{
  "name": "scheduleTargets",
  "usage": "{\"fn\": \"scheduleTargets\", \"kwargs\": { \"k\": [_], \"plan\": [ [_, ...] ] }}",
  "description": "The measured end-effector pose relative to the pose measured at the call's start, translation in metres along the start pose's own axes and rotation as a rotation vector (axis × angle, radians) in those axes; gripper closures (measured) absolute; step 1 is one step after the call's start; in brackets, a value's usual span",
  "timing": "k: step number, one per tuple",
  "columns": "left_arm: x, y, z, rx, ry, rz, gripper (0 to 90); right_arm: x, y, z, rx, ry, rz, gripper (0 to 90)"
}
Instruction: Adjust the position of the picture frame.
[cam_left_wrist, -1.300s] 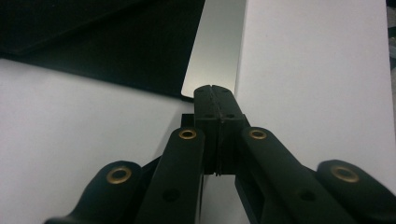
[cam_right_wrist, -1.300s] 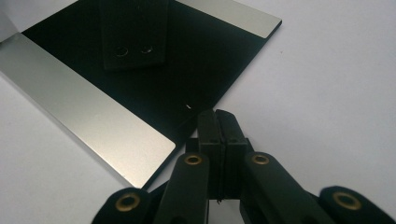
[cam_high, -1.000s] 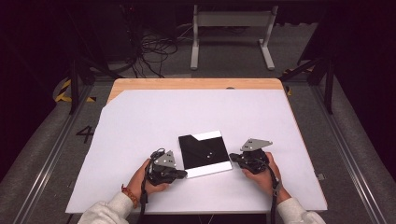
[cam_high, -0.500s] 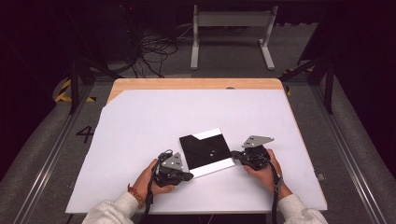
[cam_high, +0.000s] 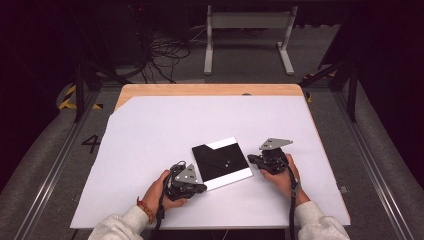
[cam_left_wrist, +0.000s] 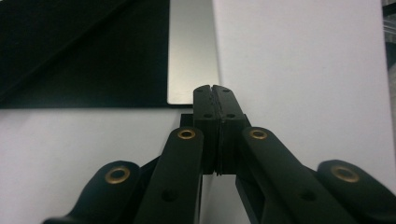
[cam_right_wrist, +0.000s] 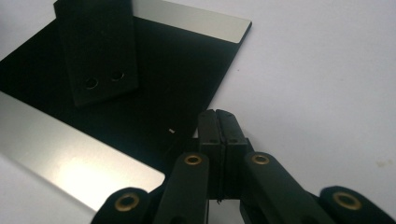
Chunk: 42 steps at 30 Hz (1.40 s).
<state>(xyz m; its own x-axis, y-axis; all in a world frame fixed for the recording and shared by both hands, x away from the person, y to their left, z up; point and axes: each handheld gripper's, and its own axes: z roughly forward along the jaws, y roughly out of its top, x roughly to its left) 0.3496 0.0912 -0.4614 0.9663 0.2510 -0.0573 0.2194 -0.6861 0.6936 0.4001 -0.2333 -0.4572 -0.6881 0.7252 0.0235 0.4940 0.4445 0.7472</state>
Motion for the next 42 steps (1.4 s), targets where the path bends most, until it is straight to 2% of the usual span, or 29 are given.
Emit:
{"fn": "scheduleTargets", "kwargs": {
  "k": [6, 10, 13, 17, 19, 20, 22, 23, 26, 30, 32, 34, 38, 39, 40, 42],
  "plan": [
    [0.003, 0.000, 0.000, -0.001, -0.011, -0.012, 89.0, 0.000, 0.008, 0.008, 0.005, -0.006, 0.007, 90.0],
    [0.004, -0.001, 0.001, -0.011, -0.030, -0.039, 89.2, -0.002, 0.012, 0.014, 0.000, -0.005, 0.013, 90.0],
    [0.003, 0.001, 0.003, -0.011, -0.036, -0.031, 89.7, -0.003, 0.016, 0.019, 0.000, 0.004, 0.020, 90.0],
    [0.002, 0.001, 0.006, -0.025, -0.081, -0.036, 89.7, -0.005, 0.019, 0.022, -0.003, 0.003, 0.029, 90.0],
    [-0.002, 0.003, 0.009, -0.026, -0.095, -0.021, 89.8, -0.006, 0.018, 0.023, -0.006, 0.010, 0.036, 90.0],
    [-0.006, 0.006, 0.012, -0.027, -0.086, -0.010, 89.8, -0.007, 0.019, 0.023, -0.001, 0.015, 0.037, 90.0],
    [-0.013, 0.014, 0.016, 0.000, -0.044, 0.040, 89.8, -0.006, 0.021, 0.023, 0.010, 0.013, 0.021, 90.0],
    [-0.015, 0.017, 0.017, 0.007, -0.035, 0.043, 89.8, -0.005, 0.022, 0.024, 0.012, 0.012, 0.015, 90.0],
    [-0.013, 0.017, 0.019, -0.002, -0.048, 0.033, 89.8, -0.003, 0.023, 0.025, 0.018, 0.000, -0.002, 90.0],
    [-0.012, 0.015, 0.014, -0.001, -0.058, 0.050, 89.1, -0.003, 0.020, 0.021, 0.013, 0.006, 0.019, 89.8],
    [-0.007, 0.013, 0.006, -0.018, -0.045, 0.043, 88.8, -0.002, 0.016, 0.016, 0.012, -0.007, 0.005, 90.0],
    [0.001, 0.009, -0.005, -0.048, -0.029, 0.015, 88.7, 0.001, 0.012, 0.010, 0.009, -0.005, -0.010, 90.0],
    [0.018, 0.001, -0.025, -0.097, 0.046, -0.041, 88.6, 0.006, 0.003, -0.002, 0.004, 0.007, -0.031, 90.0],
    [0.021, 0.000, -0.029, -0.105, 0.067, -0.050, 88.6, 0.007, 0.001, -0.005, 0.001, 0.011, -0.036, 90.0],
    [0.021, 0.000, -0.029, -0.105, 0.067, -0.050, 88.6, 0.007, 0.001, -0.005, 0.001, 0.011, -0.036, 90.0],
    [0.031, -0.004, -0.035, -0.119, 0.109, -0.082, 88.6, 0.011, -0.003, -0.013, -0.008, 0.023, -0.040, 90.0]
  ]
}}
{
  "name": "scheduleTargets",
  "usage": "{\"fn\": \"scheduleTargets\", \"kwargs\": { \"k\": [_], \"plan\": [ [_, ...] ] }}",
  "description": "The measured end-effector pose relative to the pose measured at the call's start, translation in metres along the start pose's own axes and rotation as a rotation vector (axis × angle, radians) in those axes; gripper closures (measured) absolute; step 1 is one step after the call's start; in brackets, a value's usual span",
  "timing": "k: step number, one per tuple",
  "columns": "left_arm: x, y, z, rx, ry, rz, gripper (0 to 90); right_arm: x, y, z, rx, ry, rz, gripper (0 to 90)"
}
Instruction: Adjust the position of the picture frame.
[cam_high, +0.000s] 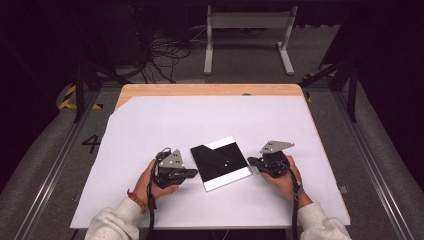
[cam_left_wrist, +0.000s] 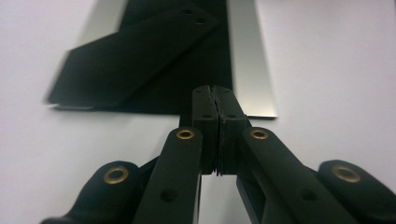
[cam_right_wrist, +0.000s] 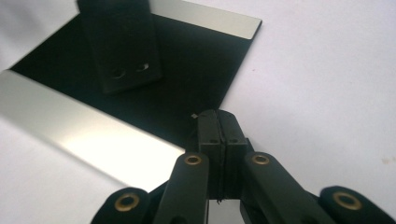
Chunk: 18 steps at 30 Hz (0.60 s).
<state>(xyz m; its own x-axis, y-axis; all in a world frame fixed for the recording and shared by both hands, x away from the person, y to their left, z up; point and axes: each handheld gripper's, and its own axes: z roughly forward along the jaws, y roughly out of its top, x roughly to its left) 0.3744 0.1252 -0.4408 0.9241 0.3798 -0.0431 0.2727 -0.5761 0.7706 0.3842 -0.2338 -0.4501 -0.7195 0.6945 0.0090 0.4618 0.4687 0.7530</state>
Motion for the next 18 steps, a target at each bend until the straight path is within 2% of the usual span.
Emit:
{"fn": "scheduleTargets", "kwargs": {
  "k": [6, 11, 15, 16, 18],
  "plan": [
    [0.027, 0.002, -0.005, -0.025, 0.066, -0.060, 88.9, 0.014, -0.010, -0.014, -0.005, 0.028, -0.032, 90.0],
    [0.048, 0.007, 0.002, -0.024, 0.113, -0.092, 89.0, 0.026, -0.019, -0.018, 0.000, 0.044, -0.061, 90.0],
    [0.062, 0.010, 0.009, -0.031, 0.133, -0.135, 89.0, 0.031, -0.023, -0.021, 0.004, 0.058, -0.073, 90.0],
    [0.062, 0.010, 0.009, -0.031, 0.133, -0.135, 89.0, 0.031, -0.023, -0.021, 0.004, 0.058, -0.073, 90.0],
    [0.072, 0.013, 0.015, -0.021, 0.137, -0.140, 88.6, 0.035, -0.025, -0.023, 0.000, 0.056, -0.082, 90.0]
  ]
}}
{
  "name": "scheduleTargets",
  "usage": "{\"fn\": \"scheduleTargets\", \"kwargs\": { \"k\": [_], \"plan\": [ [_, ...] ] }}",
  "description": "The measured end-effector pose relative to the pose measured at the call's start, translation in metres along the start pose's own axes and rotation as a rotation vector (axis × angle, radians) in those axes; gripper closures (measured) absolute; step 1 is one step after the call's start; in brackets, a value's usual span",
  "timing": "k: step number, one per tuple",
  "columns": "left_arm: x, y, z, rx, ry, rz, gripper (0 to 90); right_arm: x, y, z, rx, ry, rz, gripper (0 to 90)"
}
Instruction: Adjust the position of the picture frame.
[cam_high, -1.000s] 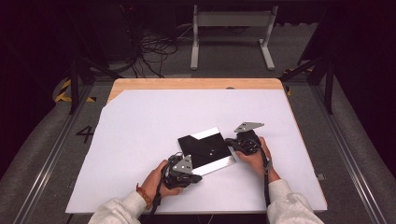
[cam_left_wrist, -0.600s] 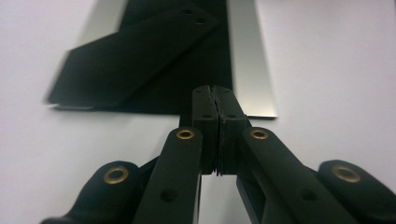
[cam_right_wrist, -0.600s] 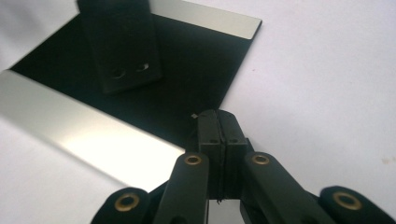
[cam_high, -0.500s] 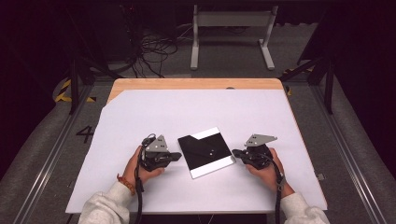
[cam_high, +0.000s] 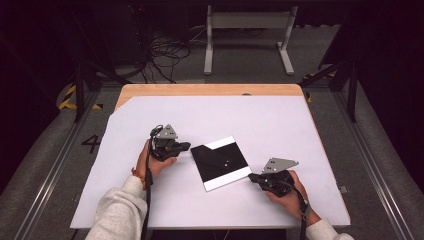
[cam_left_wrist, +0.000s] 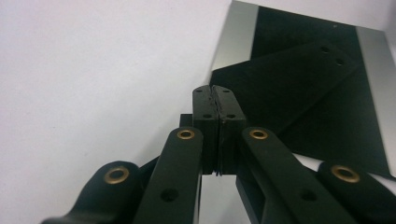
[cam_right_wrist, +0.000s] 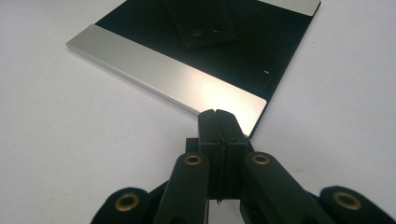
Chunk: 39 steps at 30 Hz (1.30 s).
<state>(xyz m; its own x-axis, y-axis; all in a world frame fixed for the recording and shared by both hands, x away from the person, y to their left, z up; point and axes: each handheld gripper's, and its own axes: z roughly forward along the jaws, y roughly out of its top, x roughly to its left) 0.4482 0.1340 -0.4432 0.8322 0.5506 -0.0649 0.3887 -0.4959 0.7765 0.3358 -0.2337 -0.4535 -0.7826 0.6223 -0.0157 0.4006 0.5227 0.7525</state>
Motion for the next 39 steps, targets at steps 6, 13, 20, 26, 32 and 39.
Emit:
{"fn": "scheduleTargets", "kwargs": {
  "k": [6, 13, 20, 26, 32, 39],
  "plan": [
    [0.010, 0.007, 0.015, 0.022, 0.004, -0.026, 86.3, 0.001, -0.003, 0.003, 0.003, -0.036, 0.002, 90.0],
    [0.010, 0.007, 0.032, 0.087, -0.010, -0.026, 87.2, 0.002, -0.004, 0.005, 0.002, -0.056, 0.017, 90.0],
    [0.012, 0.007, 0.035, 0.100, -0.020, -0.025, 88.1, 0.001, -0.002, 0.008, 0.003, -0.076, 0.017, 90.0],
    [0.010, 0.011, 0.038, 0.115, -0.016, 0.012, 88.3, 0.001, 0.000, 0.009, 0.009, -0.081, 0.013, 90.0],
    [0.012, 0.008, 0.036, 0.106, -0.052, -0.002, 90.0, -0.001, 0.000, 0.009, 0.010, -0.076, 0.004, 90.0],
    [0.007, 0.005, 0.031, 0.135, -0.067, 0.017, 90.0, -0.004, 0.001, 0.009, 0.012, -0.086, -0.008, 90.0]
  ]
}}
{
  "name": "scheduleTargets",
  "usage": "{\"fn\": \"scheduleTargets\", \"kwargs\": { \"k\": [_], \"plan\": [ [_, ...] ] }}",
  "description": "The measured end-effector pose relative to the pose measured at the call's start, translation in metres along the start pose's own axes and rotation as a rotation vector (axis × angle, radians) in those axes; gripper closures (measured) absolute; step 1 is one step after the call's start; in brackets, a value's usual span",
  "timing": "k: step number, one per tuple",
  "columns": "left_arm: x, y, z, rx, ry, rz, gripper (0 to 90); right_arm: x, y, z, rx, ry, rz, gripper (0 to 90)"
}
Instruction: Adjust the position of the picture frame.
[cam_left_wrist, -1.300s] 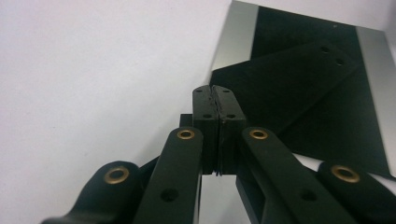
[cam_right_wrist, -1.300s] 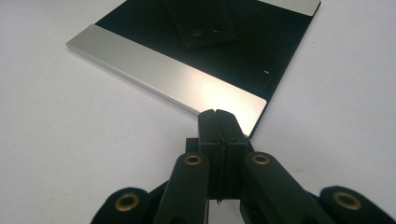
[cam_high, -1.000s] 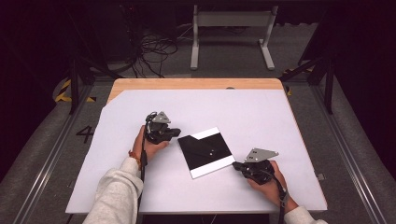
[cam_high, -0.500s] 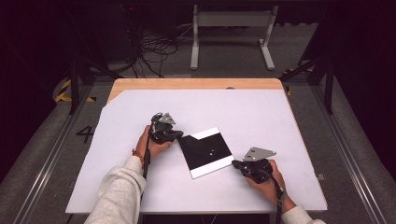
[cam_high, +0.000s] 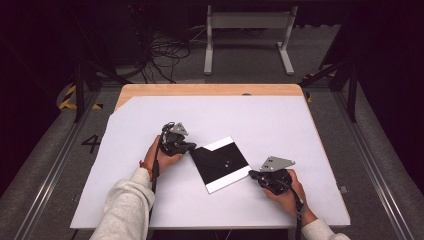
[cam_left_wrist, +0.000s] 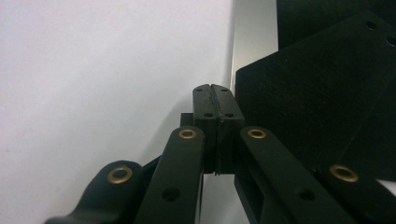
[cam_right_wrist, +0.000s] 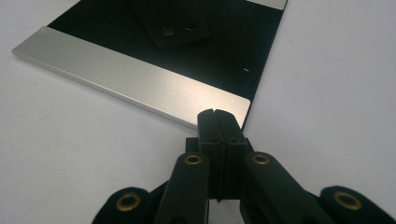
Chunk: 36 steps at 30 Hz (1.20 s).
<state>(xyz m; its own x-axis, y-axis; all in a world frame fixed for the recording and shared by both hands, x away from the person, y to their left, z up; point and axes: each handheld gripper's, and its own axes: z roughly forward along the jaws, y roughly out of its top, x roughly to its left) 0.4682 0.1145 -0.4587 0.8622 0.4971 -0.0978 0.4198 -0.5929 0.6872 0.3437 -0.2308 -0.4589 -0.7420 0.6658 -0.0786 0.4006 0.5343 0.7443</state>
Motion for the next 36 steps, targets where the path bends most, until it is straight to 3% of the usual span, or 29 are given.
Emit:
{"fn": "scheduleTargets", "kwargs": {
  "k": [9, 14, 19, 26, 32, 36],
  "plan": [
    [-0.018, -0.014, -0.011, 0.010, 0.001, 0.045, 90.0, -0.010, 0.002, 0.003, -0.003, -0.020, 0.029, 90.0],
    [-0.030, -0.023, -0.018, 0.015, -0.012, 0.057, 90.0, -0.017, 0.006, 0.009, -0.001, -0.034, 0.048, 90.0],
    [-0.043, -0.031, -0.024, 0.026, -0.024, 0.063, 90.0, -0.030, 0.013, 0.016, 0.000, -0.009, 0.085, 90.0],
    [-0.057, -0.039, -0.030, 0.037, -0.029, 0.082, 90.0, -0.039, 0.023, 0.028, 0.002, -0.036, 0.094, 90.0],
    [-0.061, -0.044, -0.033, 0.029, -0.044, 0.087, 90.0, -0.035, 0.025, 0.030, 0.005, -0.057, 0.080, 90.0],
    [-0.064, -0.047, -0.035, 0.026, -0.059, 0.089, 90.0, -0.031, 0.021, 0.026, 0.002, -0.030, 0.080, 90.0]
  ]
}}
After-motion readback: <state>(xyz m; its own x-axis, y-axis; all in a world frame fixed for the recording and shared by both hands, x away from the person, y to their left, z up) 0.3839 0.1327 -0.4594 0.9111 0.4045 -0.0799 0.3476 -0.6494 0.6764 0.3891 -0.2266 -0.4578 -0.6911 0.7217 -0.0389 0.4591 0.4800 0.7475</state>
